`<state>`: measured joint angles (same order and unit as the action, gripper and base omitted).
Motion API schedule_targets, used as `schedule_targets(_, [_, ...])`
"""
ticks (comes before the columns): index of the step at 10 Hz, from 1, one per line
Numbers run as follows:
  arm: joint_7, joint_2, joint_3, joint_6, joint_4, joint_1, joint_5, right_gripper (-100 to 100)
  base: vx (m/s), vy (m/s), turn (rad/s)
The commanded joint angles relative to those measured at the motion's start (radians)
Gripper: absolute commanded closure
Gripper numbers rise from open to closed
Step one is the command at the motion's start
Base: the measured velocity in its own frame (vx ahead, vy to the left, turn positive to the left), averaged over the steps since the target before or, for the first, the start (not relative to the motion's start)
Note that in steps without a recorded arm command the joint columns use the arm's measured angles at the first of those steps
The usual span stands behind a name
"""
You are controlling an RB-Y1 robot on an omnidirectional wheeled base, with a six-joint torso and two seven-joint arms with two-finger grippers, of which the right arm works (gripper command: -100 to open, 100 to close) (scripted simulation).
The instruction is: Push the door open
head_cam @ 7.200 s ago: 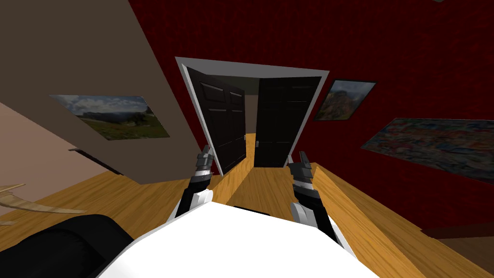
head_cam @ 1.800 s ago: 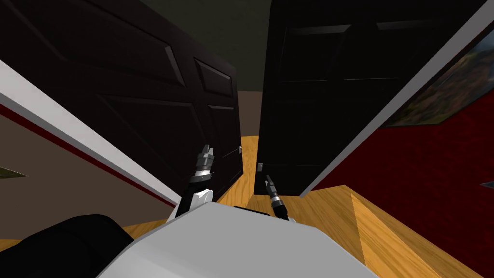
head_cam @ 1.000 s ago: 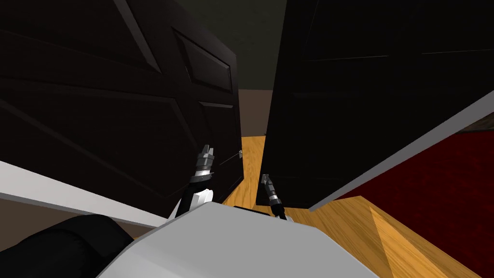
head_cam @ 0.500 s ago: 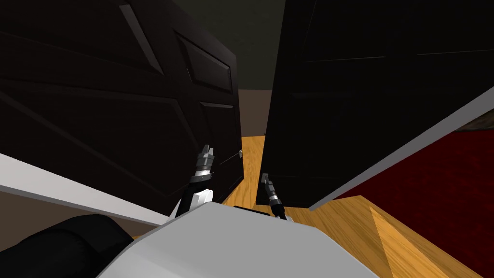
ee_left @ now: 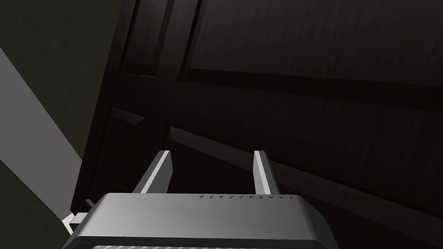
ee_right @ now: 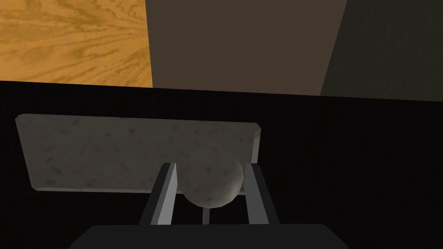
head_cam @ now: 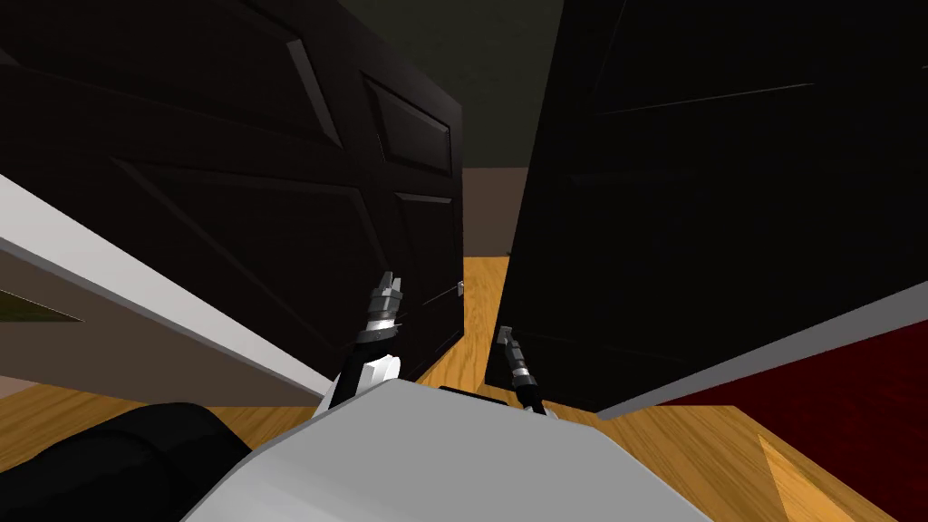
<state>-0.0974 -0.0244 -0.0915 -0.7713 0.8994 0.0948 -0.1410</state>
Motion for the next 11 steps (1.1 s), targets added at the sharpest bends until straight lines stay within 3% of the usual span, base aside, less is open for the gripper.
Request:
schedule_targets(1, [0.021, -0.008, 0.037, -0.011, -0.02, -0.023, 0.027, 100, 0.021, -0.018, 0.14])
schedule_targets(5, [0.064, -0.023, 0.1, -0.03, -0.051, -0.045, 0.091, 100, 0.027, -0.028, 0.152])
schedule_targets(6, [0.058, -0.023, 0.098, -0.011, -0.045, -0.046, 0.088, -100, -0.084, 0.05, -0.095])
schedule_targets(9, [0.066, -0.015, 0.116, 0.01, -0.033, -0.046, 0.101, -100, -0.189, 0.165, -0.119])
schedule_targets(11, [0.074, 0.007, 0.134, 0.029, -0.021, -0.046, 0.114, -100, -0.233, 0.181, -0.149])
